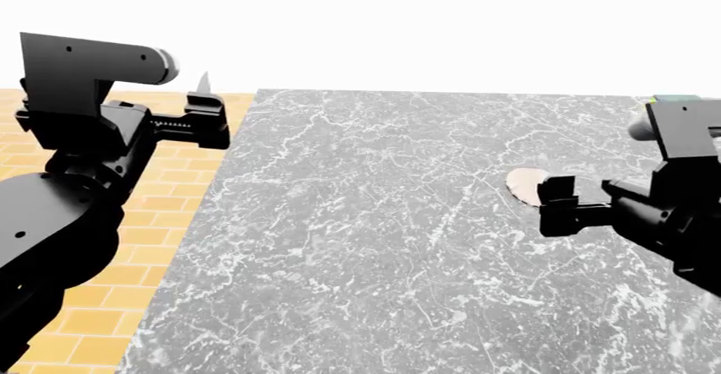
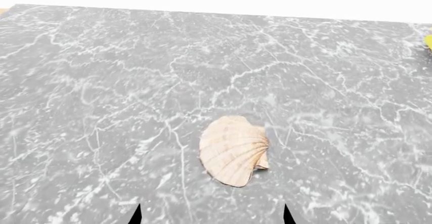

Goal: Pick the scallop from the counter and place it in the cabinet.

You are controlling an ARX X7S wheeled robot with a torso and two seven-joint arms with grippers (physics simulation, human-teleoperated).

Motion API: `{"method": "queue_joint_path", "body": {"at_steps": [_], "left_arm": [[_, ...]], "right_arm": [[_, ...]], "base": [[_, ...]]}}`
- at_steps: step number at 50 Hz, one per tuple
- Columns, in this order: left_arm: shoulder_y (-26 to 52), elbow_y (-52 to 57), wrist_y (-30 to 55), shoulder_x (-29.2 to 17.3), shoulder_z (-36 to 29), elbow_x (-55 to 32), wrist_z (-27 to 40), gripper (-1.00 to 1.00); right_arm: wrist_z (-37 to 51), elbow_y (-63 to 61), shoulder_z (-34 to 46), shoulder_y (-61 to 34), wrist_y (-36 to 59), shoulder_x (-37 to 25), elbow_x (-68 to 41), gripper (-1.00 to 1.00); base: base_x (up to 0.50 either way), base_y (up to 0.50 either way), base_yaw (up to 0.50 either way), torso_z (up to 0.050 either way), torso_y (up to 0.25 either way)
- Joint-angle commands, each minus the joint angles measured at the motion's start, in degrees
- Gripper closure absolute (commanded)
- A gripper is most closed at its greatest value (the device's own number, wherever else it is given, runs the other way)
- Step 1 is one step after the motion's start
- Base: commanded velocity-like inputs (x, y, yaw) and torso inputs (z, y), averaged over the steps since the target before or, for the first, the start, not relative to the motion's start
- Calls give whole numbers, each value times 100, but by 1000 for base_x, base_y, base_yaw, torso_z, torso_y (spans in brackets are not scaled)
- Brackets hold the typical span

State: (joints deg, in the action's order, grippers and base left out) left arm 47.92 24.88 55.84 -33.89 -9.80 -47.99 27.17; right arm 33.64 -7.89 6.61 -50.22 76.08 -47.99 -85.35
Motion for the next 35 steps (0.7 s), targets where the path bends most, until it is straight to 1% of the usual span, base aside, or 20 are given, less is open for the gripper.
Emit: {"method": "queue_joint_path", "body": {"at_steps": [1, 7, 12, 14, 24, 35], "left_arm": [[-42, -72, -64, -36, -2, 36, -28, -100], [-93, -119, -121, -52, 8, 63, -43, -100], [-126, -152, -161, -61, 13, 83, -48, -100], [-135, -164, -174, -63, 11, 91, -50, -100], [-141, -212, -206, -80, -1, 124, -48, -100], [-135, -241, -208, -104, -22, 142, -39, -100]], "right_arm": [[-376, 470, 472, -454, 266, -2, 232, -100], [-519, 765, 740, -834, 485, 83, 269, -100], [-789, 957, 1009, -1027, 473, 131, 531, -100], [-974, 1025, 1143, -1055, 391, 137, 714, -100], [-1358, 1295, 1517, -1196, 206, 184, 1143, -100], [-1642, 1483, 1812, -1258, 21, 193, 1483, -100]], "base": [[0, 0, 0, 0, 0], [0, 0, 0, 0, 0], [0, 0, 0, 0, 0], [0, 0, 0, 0, 0], [0, 0, 0, 0, 0], [0, 0, 0, 0, 0]]}}
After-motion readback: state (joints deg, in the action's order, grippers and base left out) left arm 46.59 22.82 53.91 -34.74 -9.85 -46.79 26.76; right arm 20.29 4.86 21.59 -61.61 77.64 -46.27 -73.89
